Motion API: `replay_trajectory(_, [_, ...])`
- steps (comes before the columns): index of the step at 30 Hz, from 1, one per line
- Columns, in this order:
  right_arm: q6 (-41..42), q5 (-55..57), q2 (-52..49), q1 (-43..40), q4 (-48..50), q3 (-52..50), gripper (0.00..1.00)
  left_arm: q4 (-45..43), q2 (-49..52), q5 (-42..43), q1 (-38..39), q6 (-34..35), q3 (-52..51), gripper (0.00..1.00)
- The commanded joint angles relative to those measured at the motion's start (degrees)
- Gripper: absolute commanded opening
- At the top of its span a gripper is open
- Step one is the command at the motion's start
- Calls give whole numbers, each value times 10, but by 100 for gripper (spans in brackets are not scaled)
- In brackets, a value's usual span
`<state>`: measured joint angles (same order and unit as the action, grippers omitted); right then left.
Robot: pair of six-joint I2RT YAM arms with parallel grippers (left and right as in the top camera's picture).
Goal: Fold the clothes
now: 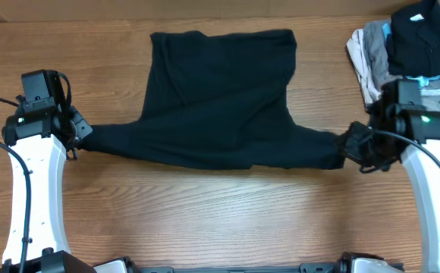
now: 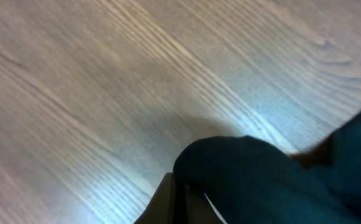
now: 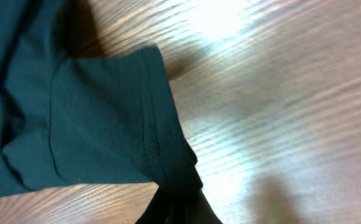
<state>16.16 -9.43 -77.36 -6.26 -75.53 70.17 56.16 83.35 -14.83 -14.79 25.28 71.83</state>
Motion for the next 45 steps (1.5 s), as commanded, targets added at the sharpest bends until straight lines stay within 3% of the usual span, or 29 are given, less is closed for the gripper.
replay_trajectory(1, [-14,15,35,-21,-8,17,4,6,-22,-38,-7,-9,15,4])
replay_trajectory(15, [-29,19,95,-51,-8,30,4,-2,-96,-57,-6,-9,15,5])
replay_trajectory(26, [-34,12,-14,-50,74,30,4,-74,33,-37,-6,-9,15,4])
replay_trajectory(37, [-42,-8,-134,-50,209,30,4,-225,129,15,-5,-8,15,4])
replay_trajectory(38, [-42,-16,-140,-50,226,30,11,-239,133,18,-4,-9,15,8])
replay_trajectory(39, [-42,-23,-142,-50,236,30,31,-250,134,19,-4,-9,15,18])
replay_trajectory(40, [-42,-29,-143,-50,247,30,62,-257,135,23,-3,-9,15,34])
replay_trajectory(41, [-42,-36,-143,-50,253,30,75,-263,135,25,-3,-9,15,46])
replay_trajectory(43, [-42,-54,-142,-50,247,36,90,-264,133,25,-2,-9,17,66])
replay_trajectory(45, [-42,-72,-140,-50,222,48,93,-253,129,32,-1,-12,21,77])
